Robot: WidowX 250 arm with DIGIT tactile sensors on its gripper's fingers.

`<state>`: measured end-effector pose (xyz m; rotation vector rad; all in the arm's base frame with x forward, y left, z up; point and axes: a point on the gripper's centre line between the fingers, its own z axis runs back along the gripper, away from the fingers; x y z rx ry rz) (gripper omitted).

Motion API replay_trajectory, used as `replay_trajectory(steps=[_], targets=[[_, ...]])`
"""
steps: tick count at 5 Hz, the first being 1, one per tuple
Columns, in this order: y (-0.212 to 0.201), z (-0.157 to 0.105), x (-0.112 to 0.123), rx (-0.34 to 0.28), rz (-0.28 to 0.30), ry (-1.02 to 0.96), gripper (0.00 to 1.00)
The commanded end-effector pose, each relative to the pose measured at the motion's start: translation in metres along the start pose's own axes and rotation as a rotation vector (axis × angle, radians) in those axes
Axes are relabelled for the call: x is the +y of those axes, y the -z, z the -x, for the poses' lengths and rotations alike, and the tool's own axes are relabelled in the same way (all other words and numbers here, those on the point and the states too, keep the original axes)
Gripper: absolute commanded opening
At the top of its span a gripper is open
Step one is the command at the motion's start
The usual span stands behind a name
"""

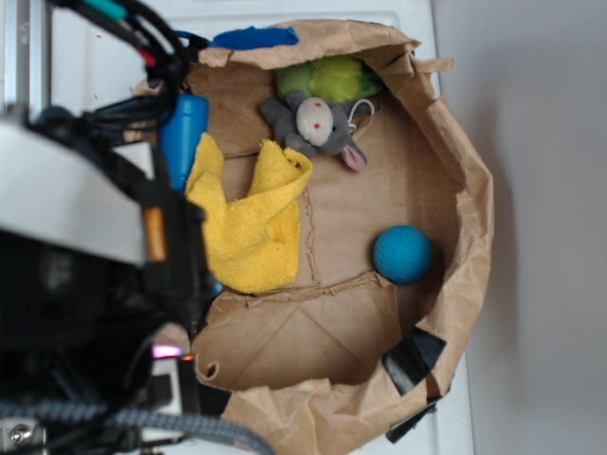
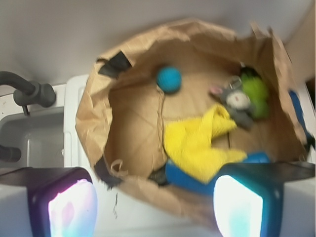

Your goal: Grab the blue ball.

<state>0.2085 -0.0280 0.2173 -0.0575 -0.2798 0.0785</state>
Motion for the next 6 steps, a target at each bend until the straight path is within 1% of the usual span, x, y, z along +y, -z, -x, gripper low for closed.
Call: replay_trajectory(steps=[1, 5, 6], targets=[[0.009, 0.000, 0.009, -0.008, 0.004, 0.066, 1.00], [0.009, 0.000, 0.009, -0.008, 0.004, 0.066, 1.00], [0.032, -0.018, 0.002, 0.007, -0.034, 0.045, 1.00]])
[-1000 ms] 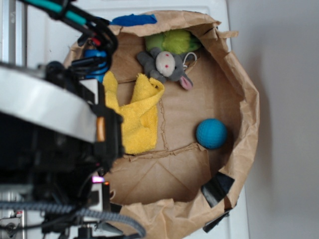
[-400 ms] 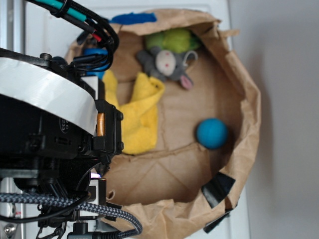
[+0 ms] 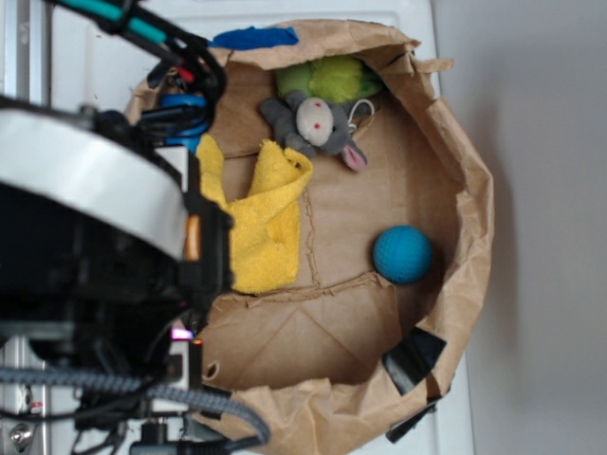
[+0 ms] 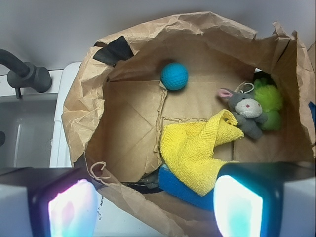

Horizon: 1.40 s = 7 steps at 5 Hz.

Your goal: Grab the blue ball.

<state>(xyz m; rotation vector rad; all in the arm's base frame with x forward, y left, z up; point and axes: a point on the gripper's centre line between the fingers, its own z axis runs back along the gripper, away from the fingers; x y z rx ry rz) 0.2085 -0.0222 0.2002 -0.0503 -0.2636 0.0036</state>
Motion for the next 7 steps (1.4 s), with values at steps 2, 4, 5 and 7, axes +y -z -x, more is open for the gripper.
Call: replay_trajectory(steps=[2, 4, 5, 7], targets=[[0.055, -0.047, -0.012, 0.019, -0.114, -0.060, 1.00], [0.089, -0.051, 0.008, -0.065, -0.081, -0.001, 1.00], [0.089, -0.045, 0.022, -0.060, -0.024, 0.036, 1.00], [0.104, -0.044, 0.030, 0.000, 0.018, 0.073, 1.00]])
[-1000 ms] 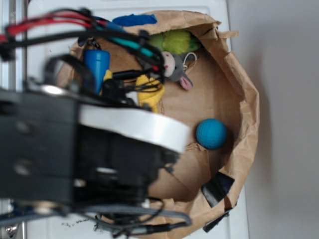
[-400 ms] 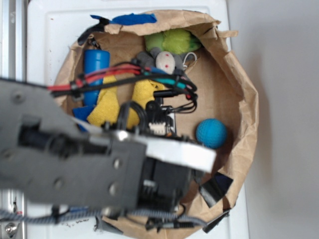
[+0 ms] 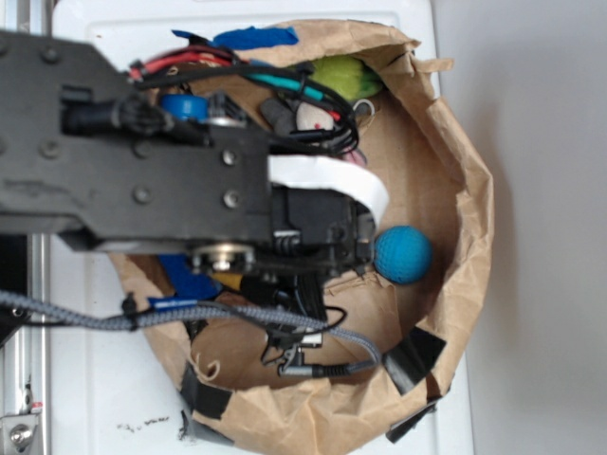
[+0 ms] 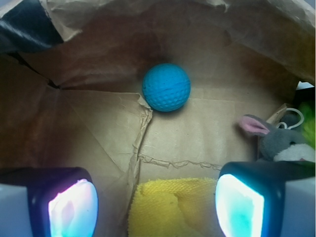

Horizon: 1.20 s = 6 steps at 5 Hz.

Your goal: Grab the blue ball.

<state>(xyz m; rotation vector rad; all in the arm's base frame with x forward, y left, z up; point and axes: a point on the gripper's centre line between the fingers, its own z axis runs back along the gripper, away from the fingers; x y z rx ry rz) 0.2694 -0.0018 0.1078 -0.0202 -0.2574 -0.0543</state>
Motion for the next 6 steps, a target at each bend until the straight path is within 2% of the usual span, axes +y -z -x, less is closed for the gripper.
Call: replay_trajectory(steps=[1, 2, 4, 5, 6], targets=[[0.009, -0.009, -0.008, -0.001, 0.024, 0.037, 1.00], [0.010, -0.014, -0.016, -0.001, 0.004, 0.020, 1.00], [0.029, -0.014, -0.025, -0.051, -0.031, 0.005, 1.00], [0.055, -0.046, -0.022, -0.055, -0.056, -0.013, 1.00], [0.064, -0.066, -0.009, -0.064, -0.068, -0.053, 1.00]])
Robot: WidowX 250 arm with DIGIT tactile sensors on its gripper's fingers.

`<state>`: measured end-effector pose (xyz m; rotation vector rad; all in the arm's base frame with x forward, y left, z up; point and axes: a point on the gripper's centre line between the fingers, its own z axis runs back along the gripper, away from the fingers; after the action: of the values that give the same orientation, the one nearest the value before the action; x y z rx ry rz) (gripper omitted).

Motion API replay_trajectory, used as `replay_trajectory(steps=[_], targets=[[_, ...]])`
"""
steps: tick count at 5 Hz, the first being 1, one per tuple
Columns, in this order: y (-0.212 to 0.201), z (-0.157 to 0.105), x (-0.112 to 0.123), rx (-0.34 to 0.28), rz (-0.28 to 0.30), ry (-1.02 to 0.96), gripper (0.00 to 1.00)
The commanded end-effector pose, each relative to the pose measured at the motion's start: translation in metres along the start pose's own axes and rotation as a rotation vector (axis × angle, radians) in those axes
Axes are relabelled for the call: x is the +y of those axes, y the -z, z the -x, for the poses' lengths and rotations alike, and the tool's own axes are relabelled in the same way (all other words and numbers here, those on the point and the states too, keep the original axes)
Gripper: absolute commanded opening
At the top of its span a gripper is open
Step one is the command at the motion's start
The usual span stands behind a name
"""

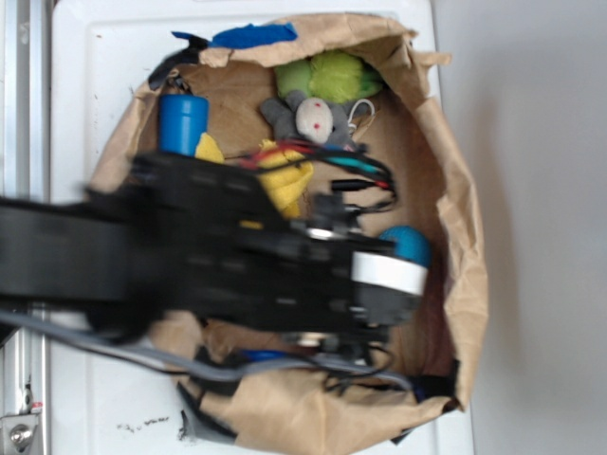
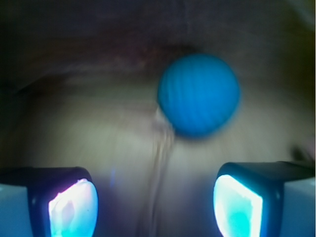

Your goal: Grab the blue ball.

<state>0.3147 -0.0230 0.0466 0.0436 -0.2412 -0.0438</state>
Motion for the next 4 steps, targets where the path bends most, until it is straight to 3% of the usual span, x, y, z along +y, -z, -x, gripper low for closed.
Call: replay_trajectory(steps=[1, 4], targets=[[-0.0072, -0.0468, 0.0149, -0.078, 0.017, -0.072, 1.00], [-0.0017, -0.0503, 0.0097, -0.082, -0.027, -0.073, 1.00]])
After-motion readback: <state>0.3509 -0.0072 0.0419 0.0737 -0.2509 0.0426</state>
